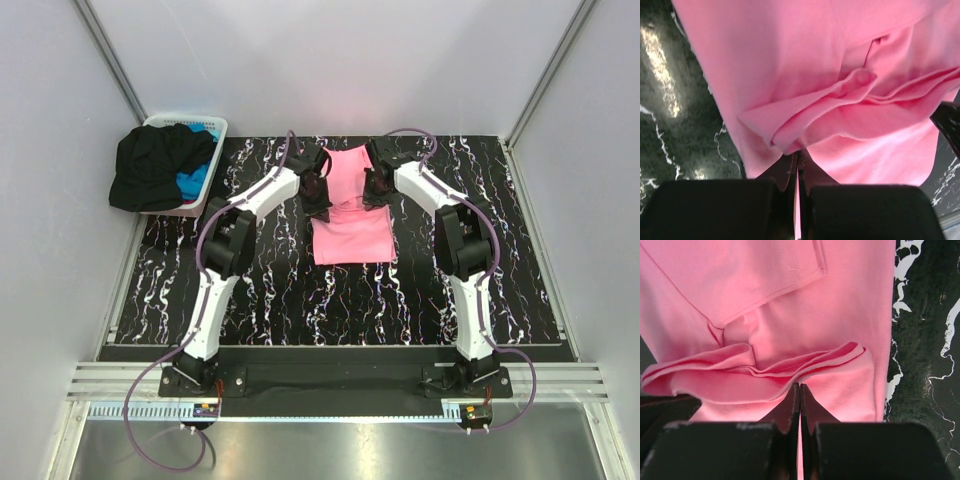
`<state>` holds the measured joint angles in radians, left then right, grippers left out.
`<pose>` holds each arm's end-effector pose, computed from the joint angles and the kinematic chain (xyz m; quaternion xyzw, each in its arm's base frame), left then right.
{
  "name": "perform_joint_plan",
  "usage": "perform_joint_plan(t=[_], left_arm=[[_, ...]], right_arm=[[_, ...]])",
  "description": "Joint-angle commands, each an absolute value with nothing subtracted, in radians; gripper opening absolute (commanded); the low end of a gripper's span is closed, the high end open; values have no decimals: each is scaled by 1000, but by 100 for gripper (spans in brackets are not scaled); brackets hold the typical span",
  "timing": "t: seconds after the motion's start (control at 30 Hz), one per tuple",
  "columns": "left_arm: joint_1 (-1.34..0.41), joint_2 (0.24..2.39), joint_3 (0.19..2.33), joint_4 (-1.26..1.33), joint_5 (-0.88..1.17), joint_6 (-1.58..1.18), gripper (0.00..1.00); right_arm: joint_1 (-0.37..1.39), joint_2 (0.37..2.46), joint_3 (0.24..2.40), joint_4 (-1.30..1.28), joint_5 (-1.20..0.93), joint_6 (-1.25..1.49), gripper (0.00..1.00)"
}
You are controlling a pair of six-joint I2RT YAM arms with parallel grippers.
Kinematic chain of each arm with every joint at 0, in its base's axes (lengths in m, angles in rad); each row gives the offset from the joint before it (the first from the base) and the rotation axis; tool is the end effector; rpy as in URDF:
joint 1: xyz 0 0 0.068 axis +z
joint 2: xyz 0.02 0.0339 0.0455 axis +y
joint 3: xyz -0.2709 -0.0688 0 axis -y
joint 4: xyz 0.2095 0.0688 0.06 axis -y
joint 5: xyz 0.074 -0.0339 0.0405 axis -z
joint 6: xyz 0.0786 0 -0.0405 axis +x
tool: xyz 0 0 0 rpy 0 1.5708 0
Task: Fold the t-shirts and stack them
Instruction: Fold the tshirt
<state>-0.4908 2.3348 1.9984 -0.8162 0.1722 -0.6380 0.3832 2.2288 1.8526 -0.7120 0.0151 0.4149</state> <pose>0.4227 -0.2412 0.1582 -0.0539 0.9733 -0.1817 0.1297 0.4395 0.1759 0.1715 0.0172 0.9709 0.0861 0.2230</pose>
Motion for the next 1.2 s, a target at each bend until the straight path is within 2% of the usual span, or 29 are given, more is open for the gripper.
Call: perform_joint_plan(t=[0.0, 0.5, 0.8, 1.17], left_arm=[[-486, 2365, 2078, -804, 138, -644, 0], [-448, 2444, 2143, -749, -77, -637, 0], [-437, 2433, 2096, -764, -81, -652, 0], [-419, 2408, 2060, -805, -121, -657, 0]], right_arm=[[377, 2233, 1910, -712, 8, 399, 0], [359, 2371, 2031, -719, -26, 365, 0], [330, 2433, 2108, -788, 54, 383, 7], [281, 2451, 2189, -807, 121, 391, 8]])
